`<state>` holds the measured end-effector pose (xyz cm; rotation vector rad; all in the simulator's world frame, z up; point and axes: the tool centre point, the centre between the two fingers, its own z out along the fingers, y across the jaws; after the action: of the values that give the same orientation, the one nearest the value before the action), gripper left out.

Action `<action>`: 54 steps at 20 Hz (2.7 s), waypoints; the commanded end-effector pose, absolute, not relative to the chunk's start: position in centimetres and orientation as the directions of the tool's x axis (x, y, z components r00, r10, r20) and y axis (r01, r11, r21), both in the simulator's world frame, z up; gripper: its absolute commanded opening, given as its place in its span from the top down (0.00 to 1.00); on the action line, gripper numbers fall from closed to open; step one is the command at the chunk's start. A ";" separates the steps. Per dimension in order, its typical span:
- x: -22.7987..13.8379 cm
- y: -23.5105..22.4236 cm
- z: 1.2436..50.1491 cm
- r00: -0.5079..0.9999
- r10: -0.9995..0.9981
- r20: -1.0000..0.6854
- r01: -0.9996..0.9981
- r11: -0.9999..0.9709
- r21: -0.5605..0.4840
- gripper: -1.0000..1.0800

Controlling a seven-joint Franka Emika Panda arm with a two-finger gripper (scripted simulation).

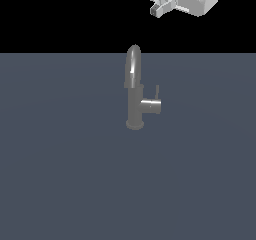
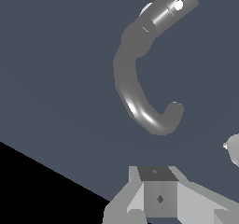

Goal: Turn on the faucet by rotating a designated handle.

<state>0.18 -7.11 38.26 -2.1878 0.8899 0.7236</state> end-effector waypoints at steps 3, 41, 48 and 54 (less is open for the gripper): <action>2.2 -8.2 35.7 0.532 -0.369 -0.762 -0.818 -0.455 -0.351 1.00; 8.5 -11.1 16.0 0.002 0.000 -1.000 -0.988 0.152 -0.002 1.00; 7.6 -11.0 16.2 0.002 0.000 -1.000 -0.988 0.152 -0.002 1.00; 6.2 -10.7 16.5 0.002 0.000 -1.000 -0.988 0.152 -0.002 1.00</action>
<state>6.61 -10.80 16.43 -1.0970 1.2765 1.0948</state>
